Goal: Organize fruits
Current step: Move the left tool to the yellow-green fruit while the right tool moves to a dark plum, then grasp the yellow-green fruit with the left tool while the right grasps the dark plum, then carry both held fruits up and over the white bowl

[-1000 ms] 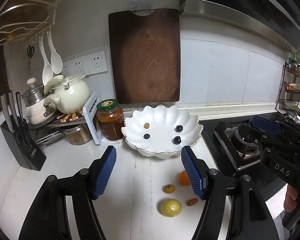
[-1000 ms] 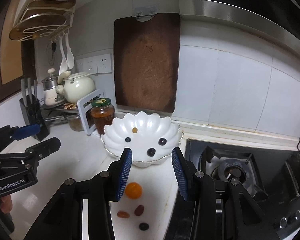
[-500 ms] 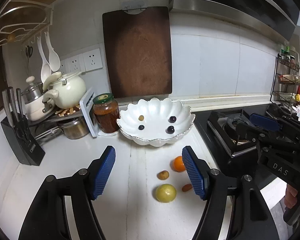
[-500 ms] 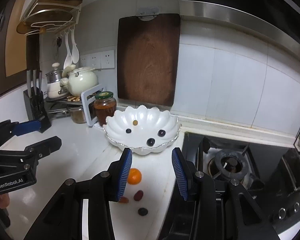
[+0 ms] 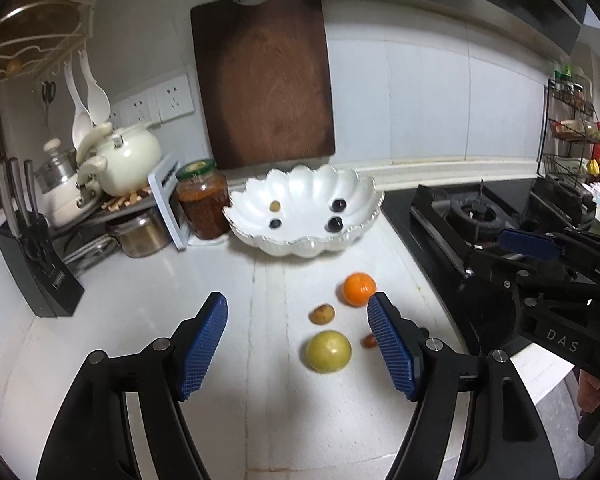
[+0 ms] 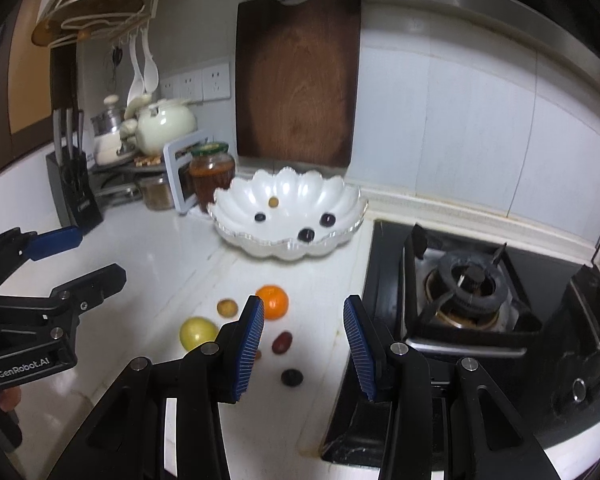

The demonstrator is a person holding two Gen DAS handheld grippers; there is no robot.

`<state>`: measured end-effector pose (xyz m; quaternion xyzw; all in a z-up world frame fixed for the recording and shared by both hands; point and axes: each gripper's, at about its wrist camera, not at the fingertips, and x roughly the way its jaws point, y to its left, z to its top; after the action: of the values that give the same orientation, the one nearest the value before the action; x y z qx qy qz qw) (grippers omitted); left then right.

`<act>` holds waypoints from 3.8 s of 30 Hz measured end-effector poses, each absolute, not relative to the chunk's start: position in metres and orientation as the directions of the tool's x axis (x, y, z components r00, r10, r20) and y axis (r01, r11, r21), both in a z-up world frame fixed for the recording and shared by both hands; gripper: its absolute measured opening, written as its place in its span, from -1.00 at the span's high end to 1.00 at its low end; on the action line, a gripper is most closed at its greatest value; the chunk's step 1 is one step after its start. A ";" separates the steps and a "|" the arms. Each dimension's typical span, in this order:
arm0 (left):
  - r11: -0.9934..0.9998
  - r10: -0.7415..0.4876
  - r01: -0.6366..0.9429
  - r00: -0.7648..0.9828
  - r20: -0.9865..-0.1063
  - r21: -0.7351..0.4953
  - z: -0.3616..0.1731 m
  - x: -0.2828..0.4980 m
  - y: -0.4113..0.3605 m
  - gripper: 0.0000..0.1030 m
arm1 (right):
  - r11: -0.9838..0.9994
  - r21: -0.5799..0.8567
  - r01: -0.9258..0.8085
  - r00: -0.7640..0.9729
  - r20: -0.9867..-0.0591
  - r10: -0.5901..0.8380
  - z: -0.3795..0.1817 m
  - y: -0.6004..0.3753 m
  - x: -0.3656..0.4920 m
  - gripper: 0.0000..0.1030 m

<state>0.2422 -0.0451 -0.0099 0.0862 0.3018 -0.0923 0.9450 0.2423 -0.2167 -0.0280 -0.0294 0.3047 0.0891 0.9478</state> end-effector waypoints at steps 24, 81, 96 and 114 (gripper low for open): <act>0.963 -0.147 0.264 0.693 -0.706 0.059 -0.079 0.259 -0.044 -0.40 | 0.983 0.005 -0.185 0.691 -0.710 0.133 -0.097 -0.210 0.252 0.17; 0.957 -0.208 0.287 0.571 -0.794 -0.044 -0.136 0.314 -0.061 0.06 | 0.973 0.038 -0.228 0.627 -0.759 0.177 -0.145 -0.203 0.291 0.53; 0.966 -0.217 0.250 0.668 -0.712 -0.060 -0.089 0.308 -0.053 0.06 | 0.968 -0.001 -0.250 0.737 -0.649 0.189 -0.095 -0.201 0.285 0.53; 0.973 -0.206 0.226 0.780 -0.591 -0.042 -0.037 0.332 -0.044 0.06 | 0.970 -0.041 -0.239 0.842 -0.505 0.187 -0.045 -0.197 0.306 0.53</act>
<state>0.3315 -0.0443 -0.0372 0.0158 0.3115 -0.1145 0.9432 0.3056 -0.1966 -0.0452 -0.0511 0.2577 0.1111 0.9585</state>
